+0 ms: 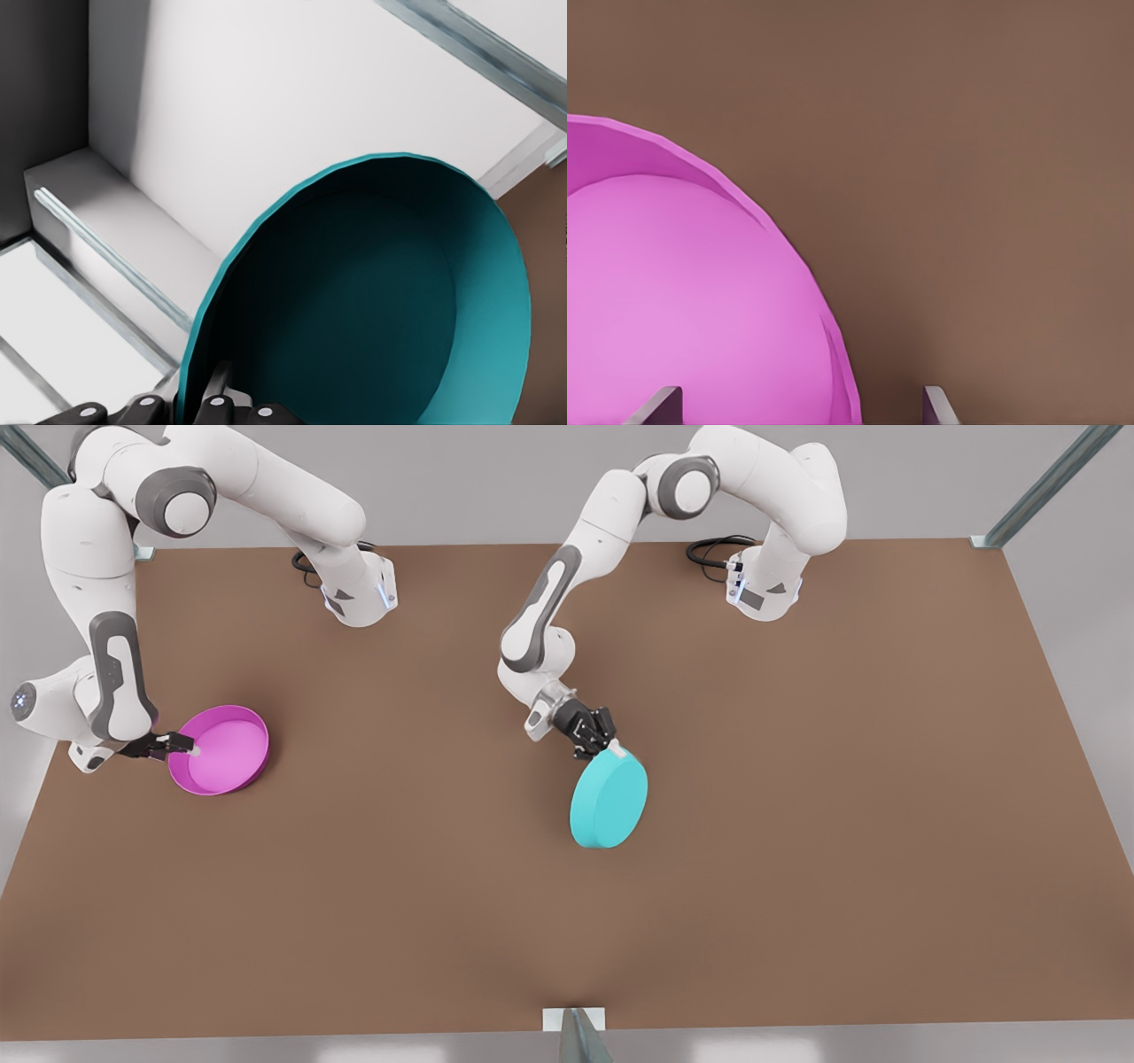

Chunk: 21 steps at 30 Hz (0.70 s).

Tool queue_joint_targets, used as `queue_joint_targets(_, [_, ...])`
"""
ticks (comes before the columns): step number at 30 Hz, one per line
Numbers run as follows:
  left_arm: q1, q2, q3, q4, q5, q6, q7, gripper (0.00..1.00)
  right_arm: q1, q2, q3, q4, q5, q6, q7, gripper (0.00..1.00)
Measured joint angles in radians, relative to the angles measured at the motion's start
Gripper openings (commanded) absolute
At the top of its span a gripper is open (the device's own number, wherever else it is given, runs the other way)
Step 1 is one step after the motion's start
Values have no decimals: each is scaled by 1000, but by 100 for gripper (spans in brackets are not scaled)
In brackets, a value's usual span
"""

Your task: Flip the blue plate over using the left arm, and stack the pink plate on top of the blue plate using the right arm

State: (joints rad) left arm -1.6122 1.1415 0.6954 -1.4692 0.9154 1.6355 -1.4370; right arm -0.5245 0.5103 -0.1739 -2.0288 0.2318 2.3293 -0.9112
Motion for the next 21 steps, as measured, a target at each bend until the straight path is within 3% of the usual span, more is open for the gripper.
queue_joint_targets(1, [-1,2,-2,0,0,-1,-31,89,0,2,0,0,0,1,0,100])
queue_joint_targets(4, [-17,9,-11,0,-5,-8,-114,100,0,9,1,1,0,2,-2,100])
queue_joint_targets(8, [-64,11,-66,59,-73,-58,-205,100,0,10,1,1,0,4,-3,100])
queue_joint_targets(11, [-68,-49,-110,301,-235,-133,-260,100,1,12,1,1,0,4,-4,100])
queue_joint_targets(12, [-69,-138,-109,378,-321,-158,-276,100,1,13,1,1,0,4,-4,100])
queue_joint_targets(15, [20,-602,-106,476,-680,-284,-283,100,1,17,3,2,1,5,-5,99])
queue_joint_targets(17, [338,-784,-102,492,-874,-411,-217,100,2,18,5,2,3,4,-6,80])
queue_joint_targets(19, [597,-852,-42,493,-987,-522,-109,100,3,18,5,3,6,3,-7,57])
queue_joint_targets(21, [761,-881,11,427,-1051,-574,12,100,2,18,5,3,8,2,-9,48])
